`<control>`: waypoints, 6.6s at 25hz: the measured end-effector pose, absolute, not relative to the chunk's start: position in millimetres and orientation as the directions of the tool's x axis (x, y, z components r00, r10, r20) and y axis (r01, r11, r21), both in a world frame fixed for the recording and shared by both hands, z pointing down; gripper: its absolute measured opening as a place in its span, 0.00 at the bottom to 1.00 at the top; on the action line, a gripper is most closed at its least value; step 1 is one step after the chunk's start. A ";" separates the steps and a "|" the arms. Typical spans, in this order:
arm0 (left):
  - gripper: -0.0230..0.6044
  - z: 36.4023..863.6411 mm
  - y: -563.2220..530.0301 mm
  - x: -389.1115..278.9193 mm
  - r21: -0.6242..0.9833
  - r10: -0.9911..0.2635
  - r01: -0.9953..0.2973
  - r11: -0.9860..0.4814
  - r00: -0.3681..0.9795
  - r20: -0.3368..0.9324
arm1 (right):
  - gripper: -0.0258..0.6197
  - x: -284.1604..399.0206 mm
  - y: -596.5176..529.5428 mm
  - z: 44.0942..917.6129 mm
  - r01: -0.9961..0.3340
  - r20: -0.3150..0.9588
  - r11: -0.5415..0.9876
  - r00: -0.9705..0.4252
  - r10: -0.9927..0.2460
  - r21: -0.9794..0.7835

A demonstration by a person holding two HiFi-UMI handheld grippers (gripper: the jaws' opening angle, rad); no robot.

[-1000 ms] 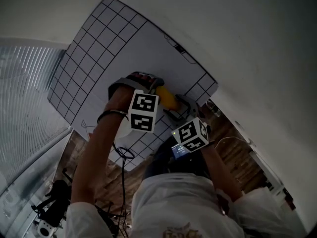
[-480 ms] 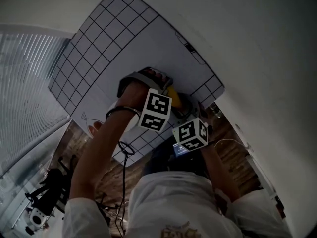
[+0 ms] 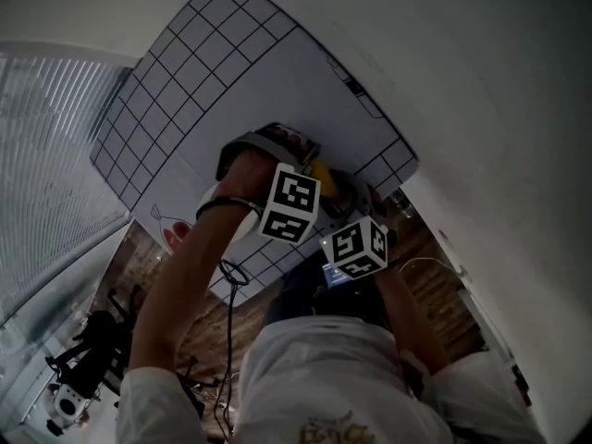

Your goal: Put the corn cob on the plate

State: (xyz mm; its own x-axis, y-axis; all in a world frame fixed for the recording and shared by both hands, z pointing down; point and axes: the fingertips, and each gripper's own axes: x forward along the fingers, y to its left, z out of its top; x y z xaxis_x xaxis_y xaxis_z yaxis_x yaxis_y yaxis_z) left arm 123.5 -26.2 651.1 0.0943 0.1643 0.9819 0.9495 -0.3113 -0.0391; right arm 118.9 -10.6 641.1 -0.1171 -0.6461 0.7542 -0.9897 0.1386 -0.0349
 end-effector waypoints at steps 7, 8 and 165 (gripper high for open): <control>0.49 633.7 -31.4 125.4 -0.078 0.152 0.924 -0.375 0.145 0.978 | 0.39 121.0 -15.7 621.8 -0.981 0.743 0.193 -0.122 -0.658 0.010; 0.49 630.2 -32.9 124.9 -0.085 0.150 0.919 -0.385 0.154 0.977 | 0.38 120.8 -16.9 618.2 -0.979 0.741 0.203 -0.124 -0.660 0.018; 0.49 601.4 -107.1 -102.2 -0.102 -0.322 -0.477 -0.873 0.405 0.856 | 0.25 -13.3 -104.5 589.9 -0.458 0.773 0.888 -0.549 -0.319 0.041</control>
State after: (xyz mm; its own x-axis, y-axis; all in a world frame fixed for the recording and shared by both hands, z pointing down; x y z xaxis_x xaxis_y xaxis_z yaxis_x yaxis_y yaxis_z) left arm -102.2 -107.1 601.4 0.4054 -0.3218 0.8556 -0.4769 -0.8730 -0.1024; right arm -13.3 -104.5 589.9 -0.5491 -0.3188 0.7726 -0.4581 0.8880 0.0408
